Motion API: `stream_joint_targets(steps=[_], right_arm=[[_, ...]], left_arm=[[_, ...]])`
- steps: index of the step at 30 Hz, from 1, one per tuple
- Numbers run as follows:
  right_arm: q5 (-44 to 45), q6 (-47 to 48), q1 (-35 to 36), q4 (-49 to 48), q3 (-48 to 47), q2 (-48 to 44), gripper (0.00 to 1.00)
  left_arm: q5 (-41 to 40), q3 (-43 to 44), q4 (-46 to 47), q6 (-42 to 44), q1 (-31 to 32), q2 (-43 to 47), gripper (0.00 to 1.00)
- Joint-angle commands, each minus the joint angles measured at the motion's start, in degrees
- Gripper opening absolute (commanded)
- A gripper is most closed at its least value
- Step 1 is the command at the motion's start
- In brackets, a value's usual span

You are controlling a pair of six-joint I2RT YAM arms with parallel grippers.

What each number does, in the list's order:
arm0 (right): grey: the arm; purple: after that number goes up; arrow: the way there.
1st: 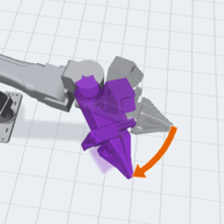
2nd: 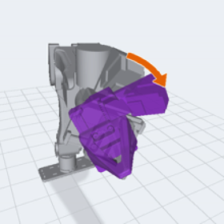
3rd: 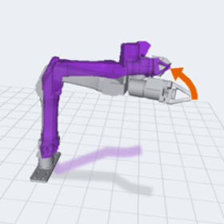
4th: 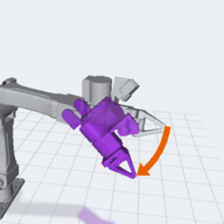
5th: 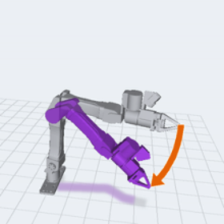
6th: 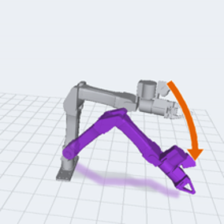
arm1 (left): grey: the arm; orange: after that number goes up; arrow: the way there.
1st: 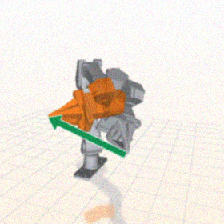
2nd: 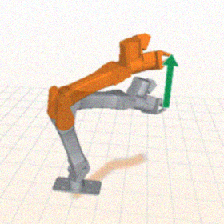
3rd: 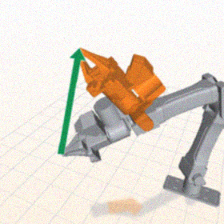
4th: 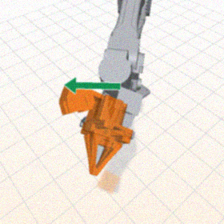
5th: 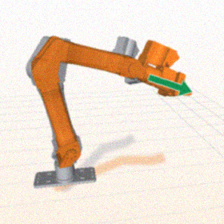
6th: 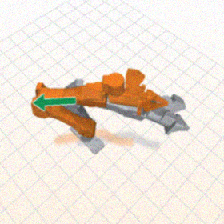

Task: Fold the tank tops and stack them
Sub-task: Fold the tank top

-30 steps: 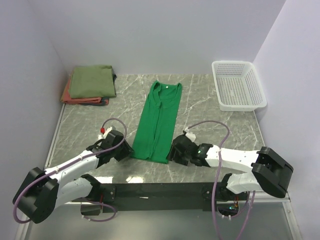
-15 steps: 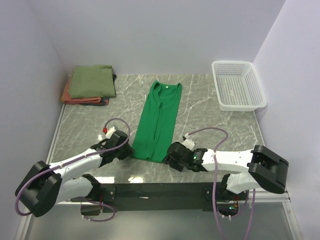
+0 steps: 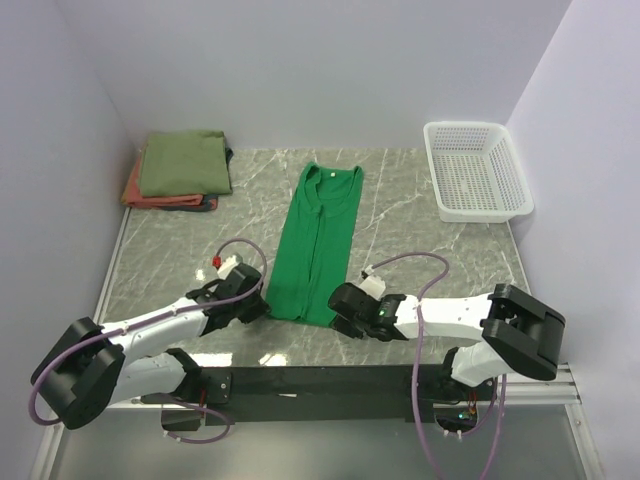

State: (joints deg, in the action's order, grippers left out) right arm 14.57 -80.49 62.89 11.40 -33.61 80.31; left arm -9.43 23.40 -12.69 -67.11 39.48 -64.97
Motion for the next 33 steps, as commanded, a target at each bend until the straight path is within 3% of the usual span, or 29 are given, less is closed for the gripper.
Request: stream_joint_targets(steps=[1,3,5,13,19,23,28,33], right_arm=[[3.0,2.4,0.4,4.0,-1.4,0.4,0.12],[3.6,4.5,0.4,6.9,-1.8,-0.4,0.03],[3.5,6.7,0.4,9.3,-1.1,-2.4,0.0],[-2.7,11.1,2.5,10.3,6.6,-13.4,0.0],[1.3,8.8,10.1,17.5,1.5,-14.7,0.0],[4.1,9.4,10.1,20.7,-1.3,-16.0,0.0],[4.8,15.4,4.4,20.2,-5.8,-14.4,0.0],[3.5,20.5,-2.4,16.6,-8.7,-12.3,0.0]], left_arm=[[1.7,-0.3,-3.0,0.8,2.1,0.6,0.01],[2.1,-0.3,-3.1,0.1,4.4,0.8,0.01],[2.0,-0.2,-3.7,-1.2,6.0,0.8,0.01],[2.7,-2.7,-5.7,-6.7,15.4,7.4,0.01],[0.4,-0.5,-10.1,-10.5,22.2,9.7,0.01],[-1.6,2.7,-13.9,-10.6,22.7,11.5,0.01],[-7.9,8.3,-16.4,-8.4,21.3,10.8,0.01],[-6.8,13.0,-12.5,-2.9,14.2,4.6,0.0]])
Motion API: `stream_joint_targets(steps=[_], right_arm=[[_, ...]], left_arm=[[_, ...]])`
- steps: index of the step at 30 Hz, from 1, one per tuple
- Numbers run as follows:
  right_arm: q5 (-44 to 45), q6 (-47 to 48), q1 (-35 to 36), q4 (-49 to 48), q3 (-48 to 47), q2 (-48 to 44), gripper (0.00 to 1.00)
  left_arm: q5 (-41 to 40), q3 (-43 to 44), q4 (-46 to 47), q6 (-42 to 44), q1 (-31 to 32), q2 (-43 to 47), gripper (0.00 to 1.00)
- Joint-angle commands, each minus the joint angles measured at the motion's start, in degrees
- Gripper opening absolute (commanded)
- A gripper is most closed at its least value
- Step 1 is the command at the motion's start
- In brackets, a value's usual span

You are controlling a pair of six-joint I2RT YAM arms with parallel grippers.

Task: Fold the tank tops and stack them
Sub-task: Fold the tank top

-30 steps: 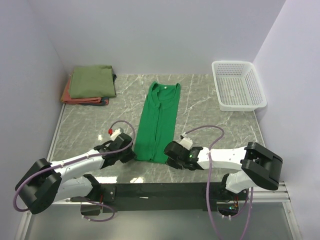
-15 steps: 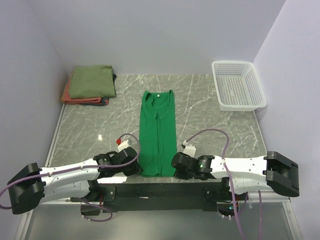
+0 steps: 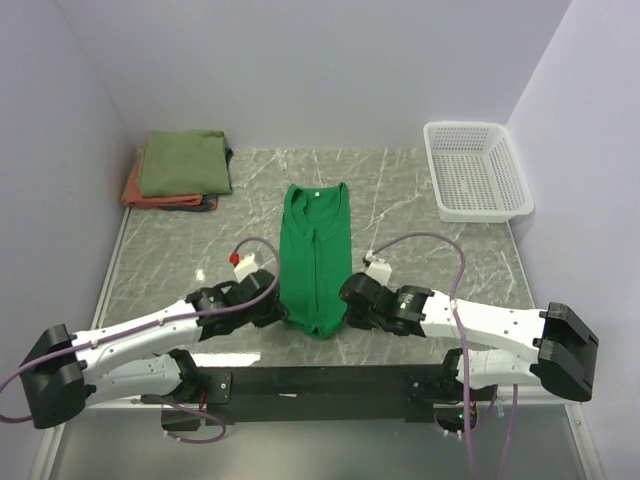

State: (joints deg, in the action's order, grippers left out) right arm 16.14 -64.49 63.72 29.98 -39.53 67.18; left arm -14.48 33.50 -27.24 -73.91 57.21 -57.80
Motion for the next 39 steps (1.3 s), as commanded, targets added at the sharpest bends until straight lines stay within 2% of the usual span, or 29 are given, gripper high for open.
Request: stream_joint_targets(steps=[1,10,11,17,19,20,21,22,24,25,28,32,36,37,39], right_arm=[[1.9,6.2,-4.3,-2.6,-3.5,1.5,0.0],[-1.3,16.9,-18.6,-8.9,-11.5,9.6,0.0],[-3.2,17.9,-21.6,-10.2,-12.4,10.6,0.0],[-8.8,23.6,-29.3,-11.5,-23.2,22.4,0.01],[-10.9,24.9,-31.2,-11.3,-27.4,27.3,0.09],[-11.9,25.4,-31.7,-12.3,-28.4,28.4,0.24],[-12.9,26.0,-32.2,-12.7,-29.3,30.2,0.36],[-13.2,26.7,-33.0,-12.7,-31.3,31.0,0.52],[-13.2,27.8,-33.1,-12.4,-32.8,31.8,0.6],[-11.7,28.6,-33.2,-12.2,-33.3,31.6,0.64],[-9.3,29.4,-33.5,-10.6,-32.3,29.8,0.65],[-9.5,27.4,-33.1,-11.3,-25.1,24.8,0.63],[-11.7,23.7,-32.4,-14.8,-13.6,17.4,0.53],[-12.0,23.3,-32.3,-16.4,-12.0,16.2,0.46],[-11.7,22.3,-31.0,-17.2,-8.8,13.9,0.42]], left_arm=[[-1.2,3.4,3.8,5.3,-4.6,-3.6,0.01],[-1.0,13.3,10.8,13.9,-15.5,-16.3,0.0],[-0.4,15.5,12.2,14.8,-17.6,-19.0,0.01],[3.8,27.2,13.7,21.5,-25.2,-33.3,0.01],[5.9,29.9,14.5,23.1,-26.7,-36.7,0.14],[6.7,31.7,15.2,24.0,-28.0,-39.4,0.21],[6.7,32.5,15.4,24.2,-28.5,-40.5,0.35],[7.3,33.3,16.8,24.8,-29.0,-41.2,0.45],[8.8,33.8,17.3,25.4,-30.5,-42.3,0.63],[9.2,33.8,17.3,25.6,-30.9,-42.0,0.64],[8.5,30.0,18.4,25.3,-31.7,-37.3,0.67],[9.5,24.3,17.1,22.9,-31.6,-28.9,0.63],[13.0,15.7,19.4,19.9,-30.3,-22.4,0.6],[13.7,13.0,19.8,19.2,-29.8,-21.5,0.59],[14.0,11.0,20.2,18.7,-28.2,-19.7,0.57]])
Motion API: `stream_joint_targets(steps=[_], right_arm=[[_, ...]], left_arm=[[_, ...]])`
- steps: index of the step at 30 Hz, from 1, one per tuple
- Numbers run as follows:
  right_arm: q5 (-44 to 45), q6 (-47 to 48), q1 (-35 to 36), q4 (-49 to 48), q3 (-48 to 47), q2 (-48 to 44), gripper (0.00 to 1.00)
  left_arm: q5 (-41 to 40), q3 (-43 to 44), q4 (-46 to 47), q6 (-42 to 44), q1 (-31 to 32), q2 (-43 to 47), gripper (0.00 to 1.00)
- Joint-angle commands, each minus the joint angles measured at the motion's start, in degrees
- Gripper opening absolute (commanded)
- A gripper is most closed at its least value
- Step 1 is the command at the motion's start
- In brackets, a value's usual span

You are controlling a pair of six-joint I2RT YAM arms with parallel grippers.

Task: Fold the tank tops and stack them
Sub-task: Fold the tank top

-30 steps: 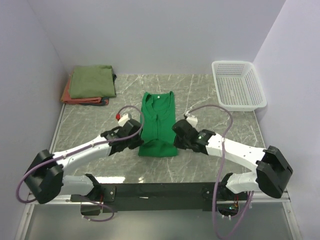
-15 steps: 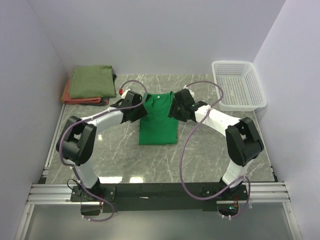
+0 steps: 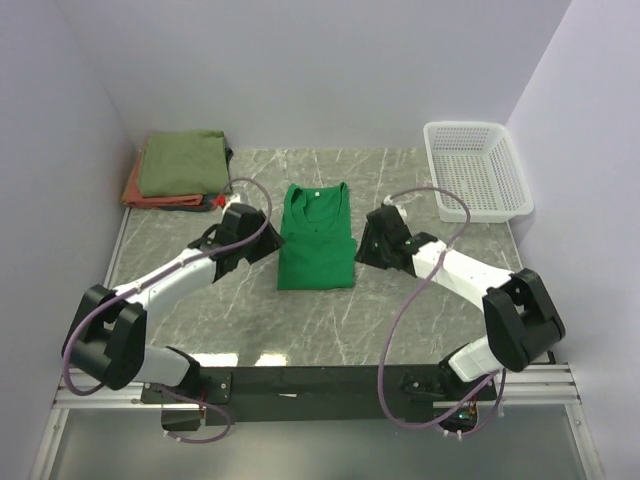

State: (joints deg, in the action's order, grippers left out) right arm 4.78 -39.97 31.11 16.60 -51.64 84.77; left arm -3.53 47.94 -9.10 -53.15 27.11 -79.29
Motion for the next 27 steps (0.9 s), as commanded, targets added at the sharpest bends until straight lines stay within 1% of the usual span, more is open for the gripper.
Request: stream_joint_targets(steps=[1,2,6,10,17,23,27], right_arm=[[-0.1,-2.5,2.1,-3.9,3.9,-4.1,0.42],[0.2,-2.8,2.7,-3.6,4.3,-4.3,0.42],[0.0,-5.0,5.0,-5.5,8.6,-4.7,0.43],[-0.3,-6.5,6.1,-8.6,10.8,-3.9,0.43],[1.9,-6.9,7.7,-6.9,9.7,-0.8,0.44],[2.9,-6.4,7.7,-4.7,10.0,3.2,0.44],[3.4,-6.7,7.7,-4.6,10.8,3.5,0.44]], left_arm=[[3.1,-5.1,2.2,-2.5,2.5,2.1,0.57],[3.1,-5.7,2.4,-2.6,3.8,2.4,0.55],[0.3,-9.7,2.0,-4.9,6.6,2.9,0.55],[1.2,-15.1,6.2,-7.7,7.3,4.0,0.56],[0.0,-16.1,5.7,-7.7,7.3,3.7,0.56],[-1.6,-16.1,4.3,-8.0,7.3,3.0,0.57],[-1.5,-16.3,5.1,-8.0,7.3,2.2,0.57]])
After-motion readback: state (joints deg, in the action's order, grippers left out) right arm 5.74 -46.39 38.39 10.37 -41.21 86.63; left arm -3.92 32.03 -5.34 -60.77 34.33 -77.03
